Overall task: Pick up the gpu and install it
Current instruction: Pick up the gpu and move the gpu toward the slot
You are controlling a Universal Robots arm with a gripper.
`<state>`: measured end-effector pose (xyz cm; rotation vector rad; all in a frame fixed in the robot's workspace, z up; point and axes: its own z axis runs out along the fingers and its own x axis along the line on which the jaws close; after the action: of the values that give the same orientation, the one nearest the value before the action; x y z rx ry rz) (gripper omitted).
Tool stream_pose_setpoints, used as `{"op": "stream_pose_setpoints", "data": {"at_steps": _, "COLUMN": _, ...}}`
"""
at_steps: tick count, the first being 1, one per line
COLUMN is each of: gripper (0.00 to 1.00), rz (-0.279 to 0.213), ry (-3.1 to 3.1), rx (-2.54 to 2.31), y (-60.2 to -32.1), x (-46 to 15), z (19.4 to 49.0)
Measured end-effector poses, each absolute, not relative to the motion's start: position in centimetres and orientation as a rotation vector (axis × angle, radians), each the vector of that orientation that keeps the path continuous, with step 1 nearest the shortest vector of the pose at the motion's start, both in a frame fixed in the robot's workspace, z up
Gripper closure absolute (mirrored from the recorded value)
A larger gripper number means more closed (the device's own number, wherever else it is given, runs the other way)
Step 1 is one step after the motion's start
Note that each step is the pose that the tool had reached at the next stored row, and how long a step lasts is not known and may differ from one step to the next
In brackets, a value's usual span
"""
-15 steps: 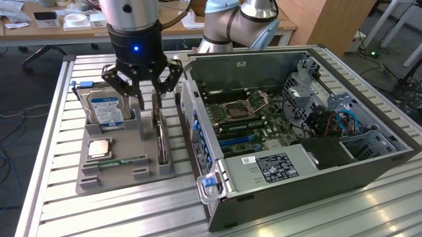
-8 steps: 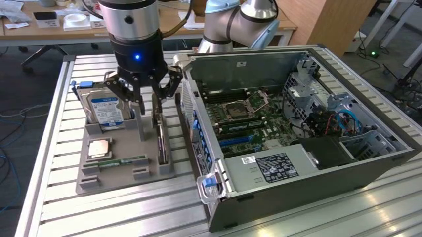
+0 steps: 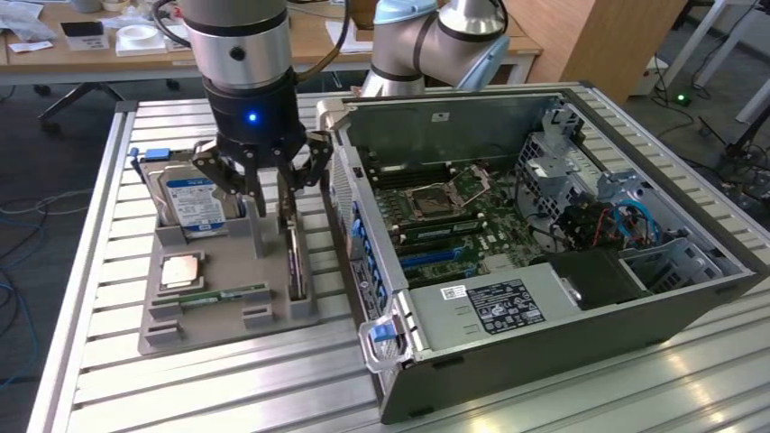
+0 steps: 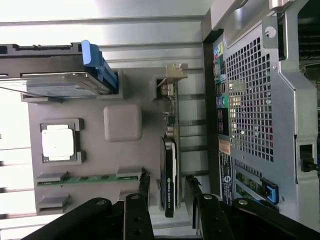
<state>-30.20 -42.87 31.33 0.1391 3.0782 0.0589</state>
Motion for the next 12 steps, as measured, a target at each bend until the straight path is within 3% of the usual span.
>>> {"op": "stream_pose_setpoints", "data": {"at_steps": 12, "gripper": 0.58, "rz": 0.059, "ry": 3.078, "rx": 0.149, "y": -42.9, "x": -30.2, "z": 29.9}}
